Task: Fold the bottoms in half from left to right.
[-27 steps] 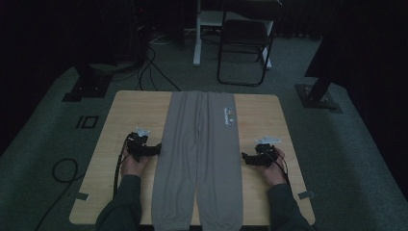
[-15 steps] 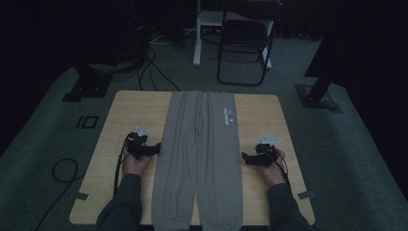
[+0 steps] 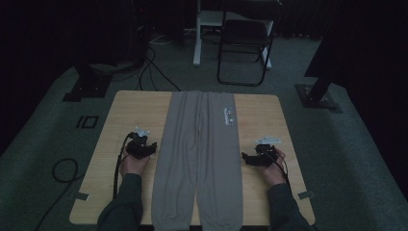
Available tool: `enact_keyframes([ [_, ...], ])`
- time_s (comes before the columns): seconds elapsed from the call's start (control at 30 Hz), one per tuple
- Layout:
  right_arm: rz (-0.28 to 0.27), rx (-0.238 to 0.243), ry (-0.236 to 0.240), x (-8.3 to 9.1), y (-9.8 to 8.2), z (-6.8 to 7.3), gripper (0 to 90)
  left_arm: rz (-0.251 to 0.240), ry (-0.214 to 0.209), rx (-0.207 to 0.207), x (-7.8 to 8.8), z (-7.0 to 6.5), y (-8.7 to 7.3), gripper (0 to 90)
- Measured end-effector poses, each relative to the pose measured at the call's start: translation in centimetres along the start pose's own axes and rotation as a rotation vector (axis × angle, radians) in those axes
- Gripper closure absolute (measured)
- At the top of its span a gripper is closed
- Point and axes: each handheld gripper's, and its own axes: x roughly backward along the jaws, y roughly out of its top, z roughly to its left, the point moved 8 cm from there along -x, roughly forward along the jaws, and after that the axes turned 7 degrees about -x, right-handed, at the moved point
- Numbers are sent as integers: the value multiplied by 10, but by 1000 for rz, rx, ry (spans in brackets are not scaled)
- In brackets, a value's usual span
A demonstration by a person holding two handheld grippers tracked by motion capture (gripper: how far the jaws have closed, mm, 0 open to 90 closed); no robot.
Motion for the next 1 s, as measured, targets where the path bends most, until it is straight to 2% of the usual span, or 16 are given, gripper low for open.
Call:
enact_keyframes([
  [0.07,0,0,0,0,0,0,141,-6,2,10,0,-3,1,551],
  [0.1,0,0,-1,0,0,0,142,-26,-14,18,2,-7,4,551],
  [0.13,0,0,-1,0,0,0,142,-26,-14,18,2,-7,4,551],
  [0.17,1,-2,-2,0,0,0,142,-51,-34,24,5,-11,8,542],
  [0.2,1,-3,-2,0,0,0,142,-51,-34,24,5,-11,8,530],
  [0.23,1,-3,-2,0,0,0,142,-72,-67,29,8,-16,12,520],
  [0.3,0,-4,-4,0,0,0,143,-83,-75,31,9,-19,14,506],
  [0.37,0,-5,-5,0,-1,0,142,-88,-85,33,9,-21,15,495],
  [0.43,1,-4,-5,1,-1,0,142,-90,-120,37,7,-26,16,484],
  [0.6,0,-4,-5,1,-1,1,142,-84,-143,51,3,-30,15,480],
  [0.67,0,-3,-5,1,-1,1,143,-84,-147,60,1,-33,15,470],
  [0.8,0,-3,-5,1,-1,1,142,-67,-133,47,-5,-37,15,458],
  [0.9,0,-3,-5,1,-1,1,143,-60,-104,38,-10,-37,16,455],
  [1.0,0,-3,-5,1,-1,1,143,-65,-94,40,-13,-39,18,450],
])
